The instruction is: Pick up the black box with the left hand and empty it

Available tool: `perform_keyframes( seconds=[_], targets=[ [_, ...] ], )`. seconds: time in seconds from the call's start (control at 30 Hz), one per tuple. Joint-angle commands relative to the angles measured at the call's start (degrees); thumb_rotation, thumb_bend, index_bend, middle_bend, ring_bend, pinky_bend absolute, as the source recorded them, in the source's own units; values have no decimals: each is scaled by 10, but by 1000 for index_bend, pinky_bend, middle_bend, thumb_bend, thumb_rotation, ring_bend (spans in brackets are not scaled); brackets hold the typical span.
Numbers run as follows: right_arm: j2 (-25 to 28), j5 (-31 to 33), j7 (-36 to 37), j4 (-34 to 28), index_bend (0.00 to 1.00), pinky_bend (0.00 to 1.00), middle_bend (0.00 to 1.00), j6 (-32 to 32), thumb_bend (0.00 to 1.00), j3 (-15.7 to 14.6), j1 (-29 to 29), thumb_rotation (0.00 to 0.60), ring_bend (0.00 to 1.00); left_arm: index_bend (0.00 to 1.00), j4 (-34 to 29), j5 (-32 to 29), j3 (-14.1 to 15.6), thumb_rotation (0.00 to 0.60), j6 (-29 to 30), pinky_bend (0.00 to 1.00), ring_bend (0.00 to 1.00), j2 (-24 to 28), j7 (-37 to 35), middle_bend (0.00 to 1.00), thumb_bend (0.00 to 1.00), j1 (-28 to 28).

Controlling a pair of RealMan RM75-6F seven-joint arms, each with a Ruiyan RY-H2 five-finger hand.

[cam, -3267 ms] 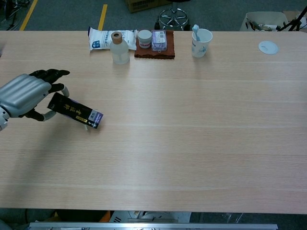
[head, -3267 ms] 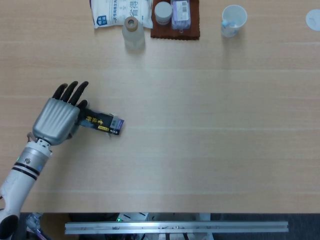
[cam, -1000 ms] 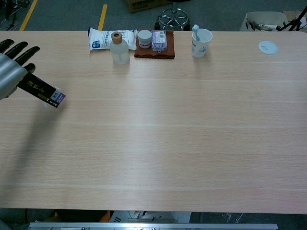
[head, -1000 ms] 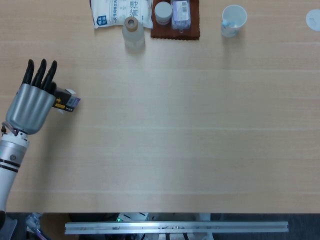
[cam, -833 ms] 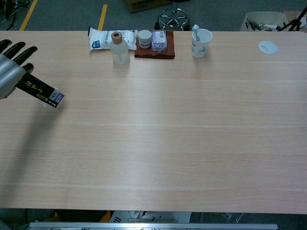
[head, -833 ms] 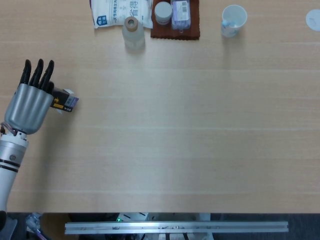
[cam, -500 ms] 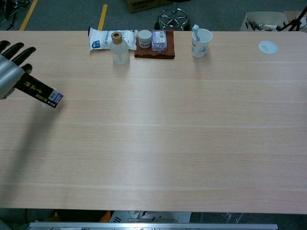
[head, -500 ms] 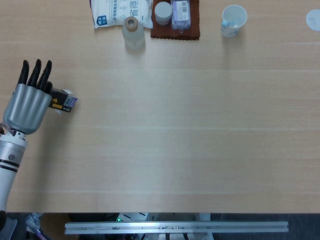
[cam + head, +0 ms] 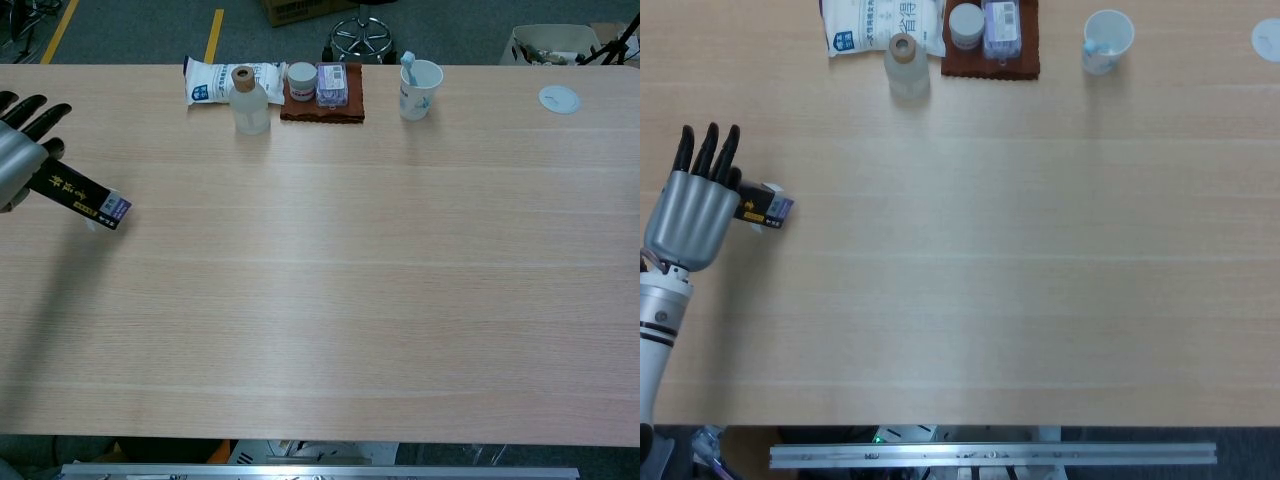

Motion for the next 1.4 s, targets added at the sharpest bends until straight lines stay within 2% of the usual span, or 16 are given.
perform_keyframes(
  seconds=[0.03,0.3,0.63,1.4],
  targets=[
    [0,0,0,0,108,314,119,0,46,0,0,600,49,375,0,-2,0,600,0,113,0,0,0,0,316,0],
    [-1,1,1,1,108,313,119,0,46,0,0,600,49,375,0,-6,1,600,-1,113,0,0,-5,0,258,0],
    [-1,1,2,1,108,313,119,0,47,0,-1,600,49,378,4,-9,4,600,-2,113,0,1,-9,0,258,1],
    [-1,-1,1,0,108,313,119,-1,47,0,1,600,49,383,-17,-20,-1,600,16,113,0,48,3,0,258,7]
  ],
)
